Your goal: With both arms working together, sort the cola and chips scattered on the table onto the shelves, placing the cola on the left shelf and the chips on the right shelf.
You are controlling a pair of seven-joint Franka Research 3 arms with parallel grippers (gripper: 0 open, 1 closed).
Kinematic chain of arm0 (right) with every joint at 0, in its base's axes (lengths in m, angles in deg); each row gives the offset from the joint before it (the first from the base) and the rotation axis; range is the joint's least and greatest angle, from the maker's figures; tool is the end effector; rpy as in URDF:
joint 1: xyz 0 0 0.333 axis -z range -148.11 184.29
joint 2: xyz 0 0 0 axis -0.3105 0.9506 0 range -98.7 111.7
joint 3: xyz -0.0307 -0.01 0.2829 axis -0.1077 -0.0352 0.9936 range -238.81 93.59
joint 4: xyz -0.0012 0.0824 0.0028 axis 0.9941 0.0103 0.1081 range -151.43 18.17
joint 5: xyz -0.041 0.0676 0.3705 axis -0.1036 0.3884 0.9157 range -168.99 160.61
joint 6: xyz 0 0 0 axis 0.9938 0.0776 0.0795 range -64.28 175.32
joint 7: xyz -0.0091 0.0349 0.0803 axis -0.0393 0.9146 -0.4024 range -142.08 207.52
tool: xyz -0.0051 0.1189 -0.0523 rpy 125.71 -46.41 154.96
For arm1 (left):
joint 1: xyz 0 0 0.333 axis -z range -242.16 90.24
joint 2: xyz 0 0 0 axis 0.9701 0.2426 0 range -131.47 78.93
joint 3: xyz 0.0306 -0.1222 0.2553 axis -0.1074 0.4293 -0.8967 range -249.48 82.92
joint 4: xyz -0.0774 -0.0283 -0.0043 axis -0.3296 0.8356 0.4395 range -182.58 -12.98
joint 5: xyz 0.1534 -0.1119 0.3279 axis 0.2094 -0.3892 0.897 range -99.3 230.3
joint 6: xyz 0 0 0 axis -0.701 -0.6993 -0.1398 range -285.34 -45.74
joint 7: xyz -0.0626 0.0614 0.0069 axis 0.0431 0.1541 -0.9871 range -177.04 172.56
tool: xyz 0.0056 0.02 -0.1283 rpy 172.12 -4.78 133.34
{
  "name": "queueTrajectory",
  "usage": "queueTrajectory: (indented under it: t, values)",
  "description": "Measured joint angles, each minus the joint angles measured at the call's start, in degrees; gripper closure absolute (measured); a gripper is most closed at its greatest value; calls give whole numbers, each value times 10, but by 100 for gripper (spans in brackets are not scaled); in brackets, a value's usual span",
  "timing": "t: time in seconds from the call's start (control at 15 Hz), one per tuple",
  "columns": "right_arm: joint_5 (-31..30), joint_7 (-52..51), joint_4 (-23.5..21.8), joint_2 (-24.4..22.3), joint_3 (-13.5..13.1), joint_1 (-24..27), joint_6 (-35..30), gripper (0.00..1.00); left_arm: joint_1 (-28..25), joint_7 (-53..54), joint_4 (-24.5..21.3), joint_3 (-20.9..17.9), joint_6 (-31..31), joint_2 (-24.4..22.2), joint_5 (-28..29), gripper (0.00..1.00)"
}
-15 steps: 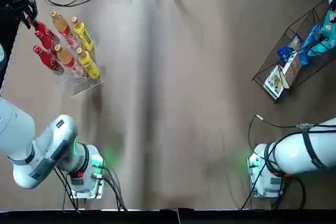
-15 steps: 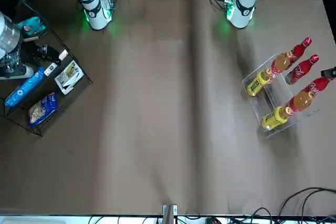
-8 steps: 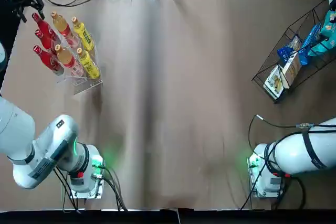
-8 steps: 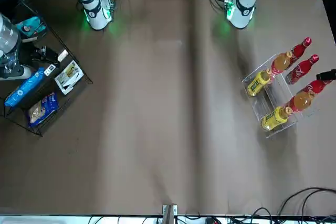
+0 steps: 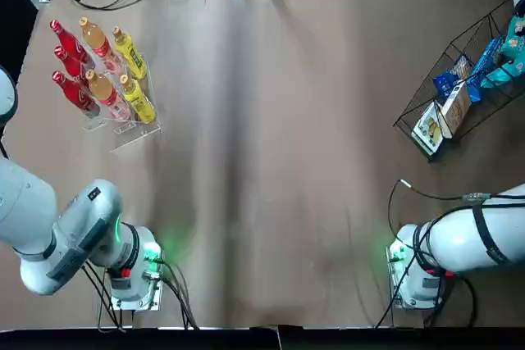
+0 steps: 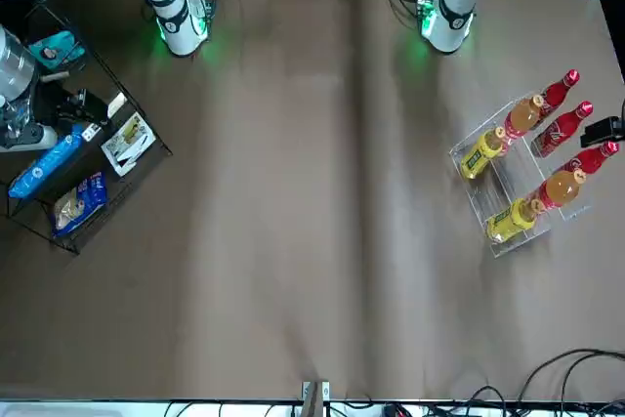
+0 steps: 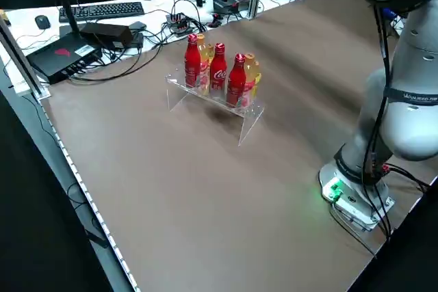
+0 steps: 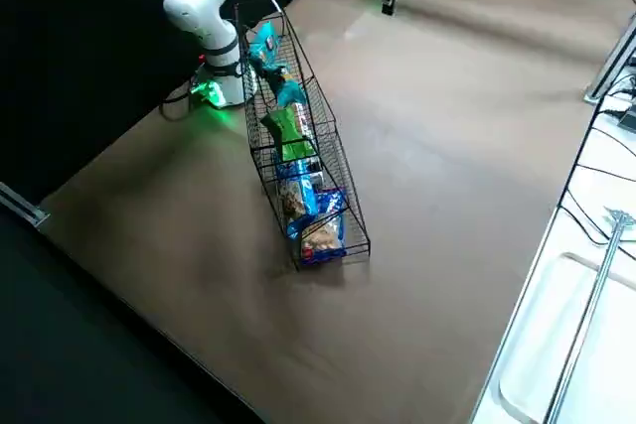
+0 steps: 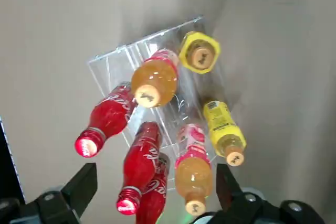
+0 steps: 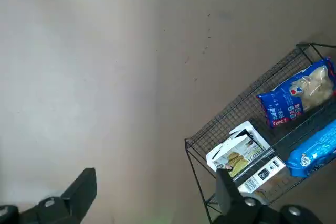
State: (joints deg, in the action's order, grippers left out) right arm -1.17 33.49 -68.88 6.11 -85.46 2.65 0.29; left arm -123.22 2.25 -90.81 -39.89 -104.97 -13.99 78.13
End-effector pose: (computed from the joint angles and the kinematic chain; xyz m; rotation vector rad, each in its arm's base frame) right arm 0.5333 0.0307 0.5439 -3.0871 -0.0470 0.0995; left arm 0.5603 0.1021 0.5157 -3.0696 0.0104 0.2505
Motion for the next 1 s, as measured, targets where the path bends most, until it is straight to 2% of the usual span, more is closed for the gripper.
queueTrajectory:
  t: [0.47, 0.73, 0.87, 1.0]
  values:
    - [0, 0, 0, 0, 0, 0, 8, 0, 12, 0, 0, 46, 0, -6, 6, 0]
    - [0, 0, 0, 0, 0, 0, 15, 0, 63, -2, 0, 60, 0, -6, 35, 0]
    - [0, 0, 0, 0, 0, 0, 16, 0, 112, -6, 0, 30, 1, -6, 39, 0]
    - [0, 0, 0, 0, 0, 0, 16, 0, 187, -6, 9, -46, 5, -7, 38, 0]
